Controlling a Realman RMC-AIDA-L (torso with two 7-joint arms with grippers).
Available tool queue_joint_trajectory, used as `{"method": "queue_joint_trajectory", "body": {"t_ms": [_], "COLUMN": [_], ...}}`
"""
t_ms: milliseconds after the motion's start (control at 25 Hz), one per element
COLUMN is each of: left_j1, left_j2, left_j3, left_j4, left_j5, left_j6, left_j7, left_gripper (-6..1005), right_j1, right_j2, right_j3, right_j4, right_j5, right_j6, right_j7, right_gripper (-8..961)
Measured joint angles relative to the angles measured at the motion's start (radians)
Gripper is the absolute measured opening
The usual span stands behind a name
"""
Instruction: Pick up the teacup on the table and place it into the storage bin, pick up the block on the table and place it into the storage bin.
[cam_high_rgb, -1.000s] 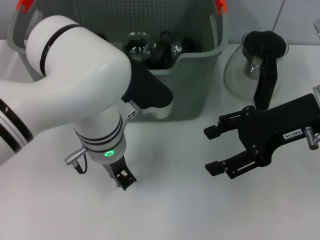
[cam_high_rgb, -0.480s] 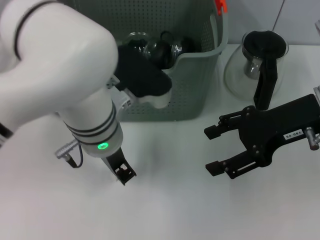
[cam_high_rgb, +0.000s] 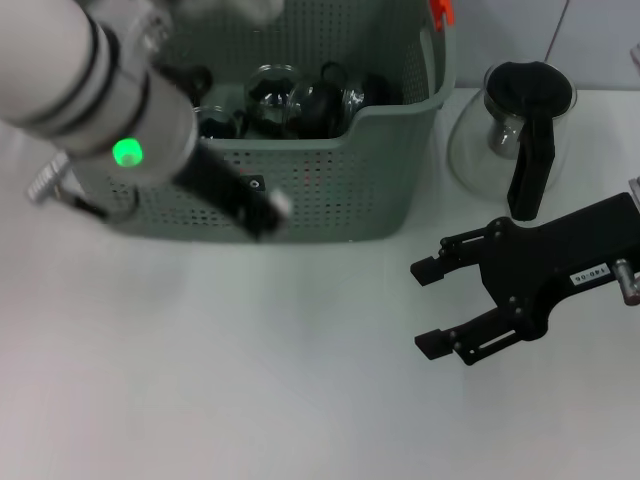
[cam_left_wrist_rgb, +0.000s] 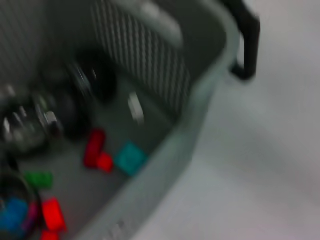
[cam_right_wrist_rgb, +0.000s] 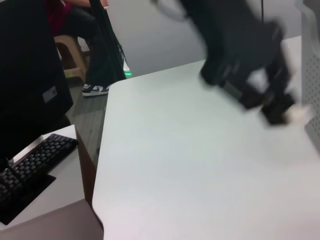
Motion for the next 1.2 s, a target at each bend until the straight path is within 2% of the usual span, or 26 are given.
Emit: {"method": "queue_joint_trajectory", "body": {"t_ms": [160,280,400,480,640,720,800,1000,1120,1200], "left_j1": [-0.068,-0.138,-0.227,-0.277,-0.344,-0.353,-0.349,-0.322,-0.298,-0.268], "left_j2": [0.022,0.039,0.048,0.066,0.135,0.156,0.162,0.161,0.167,0.163], "left_j3": [-0.119,-0.233,-0.376,-0.439,-0.472,-0.473,-0.473,-0.475,-0.482,-0.501], "left_j4": [-0.02,0.038,0.206,0.346,0.659,0.759,0.808,0.803,0.767,0.719], "left_j5": [-0.041,-0.057,-0.058,-0.055,-0.053,-0.053,-0.053,-0.053,-0.058,-0.063], "left_j6": [-0.005,-0.054,-0.161,-0.255,-0.485,-0.575,-0.637,-0.669,-0.648,-0.631], "left_j7": [0.034,0.078,0.155,0.194,0.215,0.216,0.217,0.222,0.219,0.22], "left_gripper": [185,186,188,190,193,194,196,200,301,368], "right_j1": [-0.001,-0.001,0.0,0.0,0.0,0.001,0.002,0.008,0.011,0.012], "right_j2": [-0.002,-0.002,0.001,0.001,0.002,0.003,0.003,0.006,0.009,0.01], "right_j3": [0.0,0.0,0.0,0.002,0.004,0.004,0.005,0.008,0.009,0.009], "right_j4": [0.0,0.0,0.0,0.0,0.0,0.001,0.003,0.005,0.011,0.014], "right_j5": [-0.002,-0.003,-0.003,-0.003,-0.001,0.001,0.001,0.003,0.004,0.004], "right_j6": [-0.014,-0.015,-0.017,-0.019,-0.02,-0.02,-0.02,-0.011,0.001,0.003], "right_j7": [0.0,0.0,-0.002,-0.003,-0.003,-0.003,-0.003,-0.01,-0.023,-0.031], "right_gripper": [882,882,882,882,882,882,882,882,882,882]}}
